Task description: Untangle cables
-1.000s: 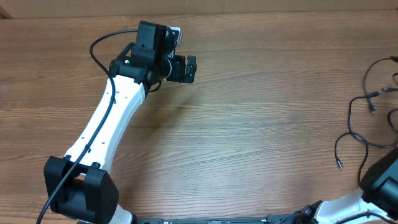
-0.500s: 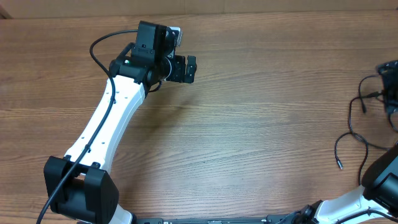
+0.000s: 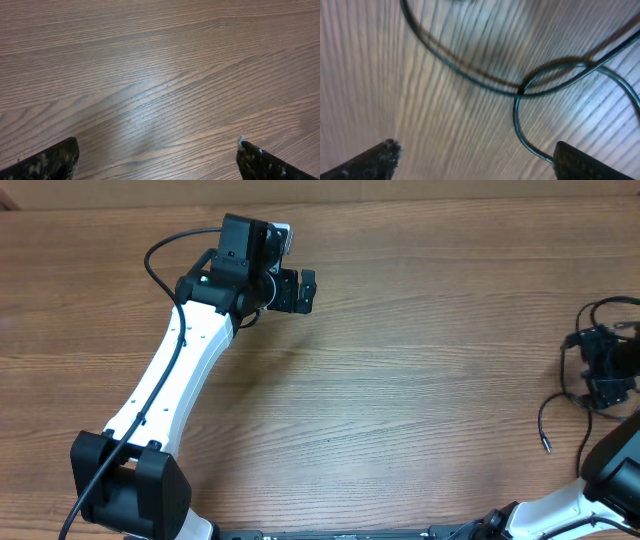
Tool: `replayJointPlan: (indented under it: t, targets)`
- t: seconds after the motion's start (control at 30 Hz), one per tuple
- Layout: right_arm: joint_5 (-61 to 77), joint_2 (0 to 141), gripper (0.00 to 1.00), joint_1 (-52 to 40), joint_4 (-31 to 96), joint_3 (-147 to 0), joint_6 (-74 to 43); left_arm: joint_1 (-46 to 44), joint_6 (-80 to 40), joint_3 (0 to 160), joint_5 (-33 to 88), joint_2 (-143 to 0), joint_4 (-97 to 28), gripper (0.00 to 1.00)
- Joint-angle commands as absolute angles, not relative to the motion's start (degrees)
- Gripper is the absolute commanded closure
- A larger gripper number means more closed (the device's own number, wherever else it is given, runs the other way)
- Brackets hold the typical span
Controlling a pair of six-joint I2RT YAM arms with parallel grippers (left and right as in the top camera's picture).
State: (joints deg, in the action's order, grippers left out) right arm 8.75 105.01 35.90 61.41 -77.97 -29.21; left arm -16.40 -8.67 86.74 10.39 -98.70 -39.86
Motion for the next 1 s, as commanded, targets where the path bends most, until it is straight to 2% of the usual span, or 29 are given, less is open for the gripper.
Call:
replayJointPlan:
  t: [0.0, 0.07, 0.1, 0.37, 0.4, 0.43, 0.67, 0.97]
  targets:
    - [9.13, 104.90, 0.11, 31.62, 62.52, -78.87, -18.44, -16.51, -9.02, 88.01, 9.89, -98.24, -39.90, 0.00]
    - [9.08, 104.90, 0.21, 28.16, 63.37, -78.87, -12.58, -16.51, -9.02, 88.01, 9.89, -98.24, -39.88, 0.00]
    - [9.08, 104.90, 0.23, 25.82, 63.70, -78.87, -10.92, -16.53, -9.02, 88.01, 9.89, -98.24, -39.88, 0.00]
    - [9.10, 104.75, 0.23, 8.12, 60.80, -78.89, -10.39, -16.51, -9.02, 88.01, 9.89, -98.24, -39.90, 0.00]
    - [9.10, 104.53, 0.16, 5.98, 60.34, -78.89, -10.44, -16.51, -9.02, 88.01, 9.89, -98.24, -39.88, 0.00]
    - [9.10, 103.96, 0.00, 3.01, 59.66, -78.89, -10.98, -16.51, -9.02, 88.01, 9.89, -98.24, -39.88, 0.00]
    - [9.32, 98.04, 0.00, -4.67, 60.14, -78.89, -12.38, -16.51, -9.02, 88.01, 9.89, -98.24, -39.88, 0.00]
    - [9.08, 85.93, 0.00, -7.18, 59.86, -78.89, -12.32, -16.51, -9.02, 88.01, 9.89, -98.24, -39.88, 0.00]
